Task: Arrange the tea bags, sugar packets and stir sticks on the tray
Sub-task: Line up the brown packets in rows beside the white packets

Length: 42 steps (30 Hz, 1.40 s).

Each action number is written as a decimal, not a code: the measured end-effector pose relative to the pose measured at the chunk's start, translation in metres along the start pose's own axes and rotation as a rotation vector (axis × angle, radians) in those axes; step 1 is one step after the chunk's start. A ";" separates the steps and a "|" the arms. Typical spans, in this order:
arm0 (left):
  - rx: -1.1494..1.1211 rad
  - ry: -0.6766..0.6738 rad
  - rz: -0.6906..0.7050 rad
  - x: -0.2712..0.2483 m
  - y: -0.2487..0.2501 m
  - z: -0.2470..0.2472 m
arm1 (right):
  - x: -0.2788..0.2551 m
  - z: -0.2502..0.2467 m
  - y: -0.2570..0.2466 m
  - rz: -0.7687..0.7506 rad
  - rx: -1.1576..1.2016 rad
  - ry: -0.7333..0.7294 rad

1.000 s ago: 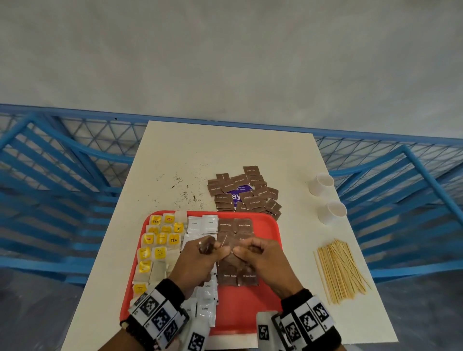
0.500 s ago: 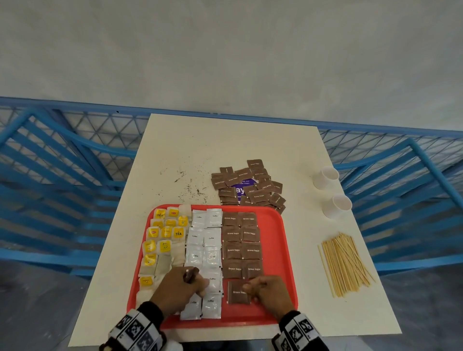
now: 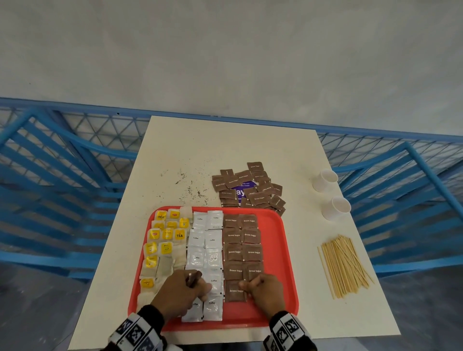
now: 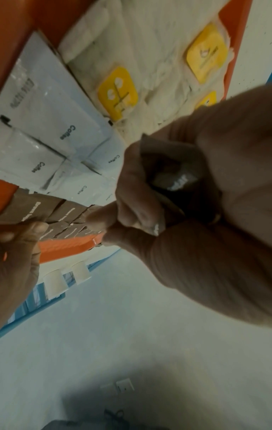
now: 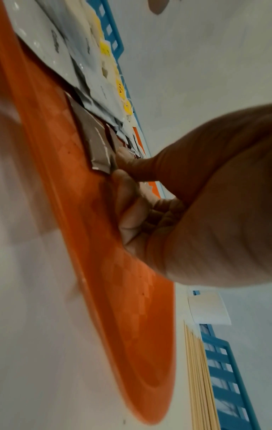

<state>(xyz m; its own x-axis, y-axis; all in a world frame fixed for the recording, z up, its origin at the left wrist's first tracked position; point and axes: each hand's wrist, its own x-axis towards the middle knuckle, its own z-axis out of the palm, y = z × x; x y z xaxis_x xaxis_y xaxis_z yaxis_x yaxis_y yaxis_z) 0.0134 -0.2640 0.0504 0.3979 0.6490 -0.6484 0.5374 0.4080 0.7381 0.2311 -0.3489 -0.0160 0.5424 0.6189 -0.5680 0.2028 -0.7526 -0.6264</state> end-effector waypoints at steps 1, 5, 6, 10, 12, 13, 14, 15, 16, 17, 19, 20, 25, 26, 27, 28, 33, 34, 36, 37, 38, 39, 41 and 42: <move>0.000 0.001 0.002 0.000 0.000 0.000 | 0.000 -0.001 0.000 -0.004 -0.014 0.017; -0.059 -0.004 -0.007 0.000 0.005 0.000 | -0.006 -0.005 -0.002 -0.081 -0.126 -0.019; -0.093 -0.010 -0.022 -0.001 0.006 0.000 | -0.007 -0.004 -0.002 -0.106 -0.171 -0.044; -0.262 -0.149 -0.080 -0.002 0.013 -0.004 | -0.014 -0.007 -0.009 -0.145 -0.246 -0.102; -0.357 -0.242 -0.068 -0.003 0.018 -0.005 | -0.021 -0.015 -0.023 -0.227 -0.187 -0.046; -0.389 -0.286 -0.058 -0.003 0.021 -0.004 | -0.026 -0.019 -0.033 -0.292 -0.131 -0.020; -0.401 -0.334 -0.039 -0.003 0.026 -0.003 | -0.031 -0.024 -0.044 -0.367 -0.064 -0.021; -0.395 -0.383 -0.013 -0.004 0.031 -0.001 | -0.037 -0.028 -0.057 -0.425 -0.001 -0.063; -0.379 -0.435 0.017 -0.005 0.036 0.001 | -0.042 -0.032 -0.069 -0.462 0.062 -0.148; -0.361 -0.483 0.047 -0.006 0.041 0.004 | -0.047 -0.035 -0.079 -0.485 0.085 -0.242; -0.319 -0.567 0.105 -0.006 0.051 0.011 | -0.051 -0.038 -0.091 -0.559 0.073 -0.343; -0.284 -0.577 0.127 -0.006 0.054 0.013 | -0.050 -0.040 -0.093 -0.573 0.097 -0.355; 0.046 -0.381 0.202 -0.005 0.060 0.010 | -0.034 -0.064 -0.080 -0.481 0.207 -0.261; 0.055 -0.331 0.215 -0.005 0.061 0.008 | -0.033 -0.068 -0.079 -0.461 0.211 -0.273; 0.051 -0.283 0.239 -0.004 0.063 0.007 | -0.032 -0.069 -0.079 -0.448 0.207 -0.292; 0.049 -0.237 0.270 -0.004 0.066 0.006 | -0.033 -0.072 -0.081 -0.454 0.198 -0.311; 0.048 -0.134 0.299 0.000 0.077 0.007 | -0.036 -0.079 -0.088 -0.507 0.239 -0.374; 0.032 -0.153 0.287 0.000 0.078 0.007 | -0.036 -0.079 -0.088 -0.514 0.246 -0.376; 0.001 -0.166 0.282 -0.003 0.081 0.008 | -0.036 -0.081 -0.088 -0.526 0.216 -0.379; -0.003 -0.155 0.290 -0.003 0.083 0.008 | -0.035 -0.081 -0.089 -0.531 0.199 -0.388; -0.002 -0.133 0.301 -0.003 0.084 0.010 | -0.034 -0.081 -0.090 -0.525 0.205 -0.393; -0.010 -0.102 0.305 -0.002 0.086 0.011 | -0.034 -0.081 -0.092 -0.507 0.244 -0.389; -0.076 -0.033 0.280 0.003 0.087 0.014 | -0.031 -0.082 -0.092 -0.466 0.310 -0.360; -0.122 0.000 0.262 0.005 0.088 0.015 | -0.030 -0.083 -0.092 -0.458 0.290 -0.363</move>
<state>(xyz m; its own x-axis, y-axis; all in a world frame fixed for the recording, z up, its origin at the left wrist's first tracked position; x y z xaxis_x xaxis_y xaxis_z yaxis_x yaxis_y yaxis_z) 0.0740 -0.2350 0.1092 0.5113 0.7425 -0.4327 0.3227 0.3008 0.8974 0.2633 -0.3170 0.1030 0.1333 0.9374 -0.3218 0.0920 -0.3350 -0.9377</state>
